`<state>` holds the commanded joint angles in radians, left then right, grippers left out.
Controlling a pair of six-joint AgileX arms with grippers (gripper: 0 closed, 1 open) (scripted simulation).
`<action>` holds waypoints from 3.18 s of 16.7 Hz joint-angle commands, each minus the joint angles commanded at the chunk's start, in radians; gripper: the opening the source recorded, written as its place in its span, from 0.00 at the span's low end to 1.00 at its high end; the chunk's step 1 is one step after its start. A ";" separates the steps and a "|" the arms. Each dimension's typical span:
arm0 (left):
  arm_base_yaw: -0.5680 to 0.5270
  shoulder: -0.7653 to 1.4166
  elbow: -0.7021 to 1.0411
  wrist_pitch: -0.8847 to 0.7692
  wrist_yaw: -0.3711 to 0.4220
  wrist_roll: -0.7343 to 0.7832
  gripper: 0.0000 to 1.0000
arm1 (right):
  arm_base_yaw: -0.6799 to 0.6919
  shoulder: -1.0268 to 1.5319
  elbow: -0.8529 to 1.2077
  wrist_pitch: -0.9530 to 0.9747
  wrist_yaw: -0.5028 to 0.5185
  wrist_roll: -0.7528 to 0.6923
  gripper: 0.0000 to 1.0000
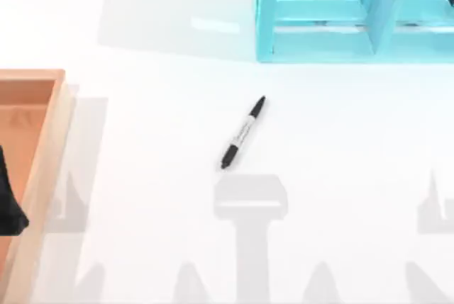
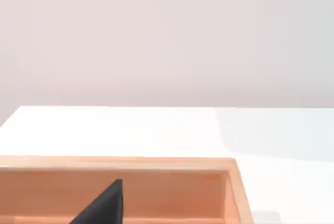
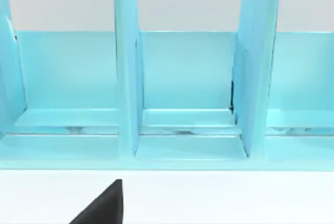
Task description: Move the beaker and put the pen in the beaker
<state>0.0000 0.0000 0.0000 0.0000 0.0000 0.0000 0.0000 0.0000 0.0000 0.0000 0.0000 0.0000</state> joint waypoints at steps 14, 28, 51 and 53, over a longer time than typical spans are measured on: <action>0.096 0.773 0.656 -0.578 -0.001 0.107 1.00 | 0.000 0.000 0.000 0.000 0.000 0.000 1.00; 0.201 1.753 1.453 -1.263 0.000 0.233 1.00 | 0.000 0.000 0.000 0.000 0.000 0.000 1.00; 0.205 1.854 1.168 -0.881 0.000 0.239 0.85 | 0.000 0.000 0.000 0.000 0.000 0.000 1.00; 0.205 1.854 1.168 -0.881 0.000 0.239 0.70 | 0.000 0.000 0.000 0.000 0.000 0.000 1.00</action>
<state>0.2051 1.8540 1.1677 -0.8814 0.0001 0.2389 0.0000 0.0000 0.0000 0.0000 0.0000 0.0000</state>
